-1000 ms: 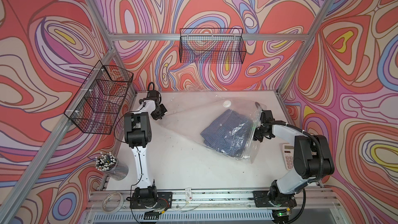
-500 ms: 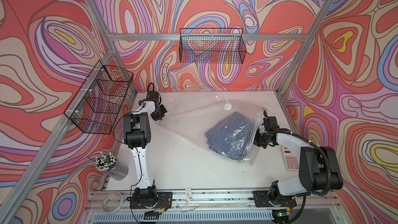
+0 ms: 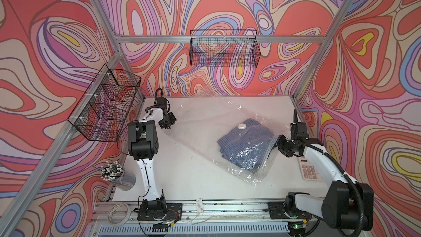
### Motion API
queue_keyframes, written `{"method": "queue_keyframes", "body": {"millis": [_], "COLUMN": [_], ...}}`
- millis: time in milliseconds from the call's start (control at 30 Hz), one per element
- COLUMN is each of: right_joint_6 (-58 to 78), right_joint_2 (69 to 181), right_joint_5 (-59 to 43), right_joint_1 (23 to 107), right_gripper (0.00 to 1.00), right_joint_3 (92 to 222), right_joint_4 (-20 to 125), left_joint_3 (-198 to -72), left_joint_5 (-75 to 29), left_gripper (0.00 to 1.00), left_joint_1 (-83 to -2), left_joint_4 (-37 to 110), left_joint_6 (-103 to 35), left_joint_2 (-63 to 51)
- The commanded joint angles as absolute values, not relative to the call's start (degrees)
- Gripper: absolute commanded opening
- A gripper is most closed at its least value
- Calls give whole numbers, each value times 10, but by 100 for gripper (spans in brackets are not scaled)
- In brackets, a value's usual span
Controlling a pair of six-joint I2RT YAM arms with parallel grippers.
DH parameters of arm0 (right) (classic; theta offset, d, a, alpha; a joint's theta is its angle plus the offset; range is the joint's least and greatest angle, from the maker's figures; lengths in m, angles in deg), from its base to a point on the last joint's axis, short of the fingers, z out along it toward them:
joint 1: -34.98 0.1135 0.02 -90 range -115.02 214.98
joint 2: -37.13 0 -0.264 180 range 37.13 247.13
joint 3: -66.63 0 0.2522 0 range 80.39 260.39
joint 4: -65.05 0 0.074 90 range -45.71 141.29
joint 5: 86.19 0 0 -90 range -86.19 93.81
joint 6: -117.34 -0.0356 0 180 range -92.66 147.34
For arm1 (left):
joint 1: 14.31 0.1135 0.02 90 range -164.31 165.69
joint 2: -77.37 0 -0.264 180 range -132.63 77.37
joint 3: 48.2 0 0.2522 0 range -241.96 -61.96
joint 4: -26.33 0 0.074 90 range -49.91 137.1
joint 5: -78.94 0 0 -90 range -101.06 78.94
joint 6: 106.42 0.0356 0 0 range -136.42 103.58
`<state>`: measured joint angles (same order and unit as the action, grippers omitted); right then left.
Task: Take the shirt out of the vacuum bag
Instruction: Adjust the shirt in the vacuum bag.
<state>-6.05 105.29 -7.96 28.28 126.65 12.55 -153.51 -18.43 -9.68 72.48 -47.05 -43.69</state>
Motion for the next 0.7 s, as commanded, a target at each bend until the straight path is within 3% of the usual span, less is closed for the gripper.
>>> {"method": "queue_keyframes", "body": {"millis": [0, 133, 267, 500, 633, 667], "right_joint_6": [-50, -33, -15, 2, -1, 0], "right_joint_2": [1001, 985, 1018, 1165, 1215, 1227], "right_joint_5": [-29, 2, -12, -160, -149, -135], "right_joint_1": [257, 240, 229, 229, 229, 229], "right_gripper": [61, 67, 76, 77, 78, 79], "right_joint_3": [1306, 1361, 1406, 1395, 1370, 1364], "right_joint_4": [56, 28, 51, 171, 221, 229], "left_joint_3": [-1532, -1494, -1431, -1277, -1198, -1173], "left_joint_5": [-161, -149, -130, -153, -181, -186], "left_gripper": [33, 37, 47, 59, 61, 75], "left_joint_1": [-93, -107, -126, -161, -175, -176], "left_joint_4": [752, 759, 775, 797, 790, 780], "left_joint_6": [-476, -475, -457, -501, -536, -536], "left_joint_2": [-350, -257, -174, -44, 19, 31]}}
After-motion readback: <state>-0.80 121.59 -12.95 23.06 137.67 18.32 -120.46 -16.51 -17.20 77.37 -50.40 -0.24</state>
